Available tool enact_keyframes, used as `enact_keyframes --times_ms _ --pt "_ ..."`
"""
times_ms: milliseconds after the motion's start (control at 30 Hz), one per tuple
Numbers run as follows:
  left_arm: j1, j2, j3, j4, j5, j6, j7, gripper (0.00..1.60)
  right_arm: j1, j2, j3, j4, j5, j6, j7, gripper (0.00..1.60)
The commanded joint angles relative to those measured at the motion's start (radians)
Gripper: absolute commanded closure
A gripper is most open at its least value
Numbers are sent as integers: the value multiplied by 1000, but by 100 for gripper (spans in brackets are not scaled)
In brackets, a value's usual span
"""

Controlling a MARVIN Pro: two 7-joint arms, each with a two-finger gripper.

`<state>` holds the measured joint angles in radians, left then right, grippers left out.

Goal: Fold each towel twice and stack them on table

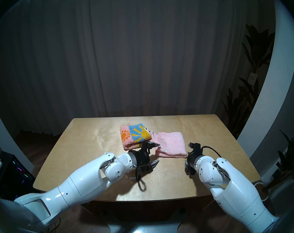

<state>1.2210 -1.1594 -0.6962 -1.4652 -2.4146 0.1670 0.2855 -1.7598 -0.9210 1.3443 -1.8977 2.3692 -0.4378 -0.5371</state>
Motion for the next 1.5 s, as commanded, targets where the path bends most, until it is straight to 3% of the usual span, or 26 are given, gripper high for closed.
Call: enact_keyframes --times_ms 0,1133,1467 --pt "-30 -29 7 31 26 -4 -11 0 5 -11 -16 18 7 4 -10 0" --pt "-106 -98 58 215 73 -14 7 0 113 -79 -113 187 -34 11 13 0" --pt "-98 -100 58 237 77 -15 -30 0 117 -92 -122 230 -43 12 18 0"
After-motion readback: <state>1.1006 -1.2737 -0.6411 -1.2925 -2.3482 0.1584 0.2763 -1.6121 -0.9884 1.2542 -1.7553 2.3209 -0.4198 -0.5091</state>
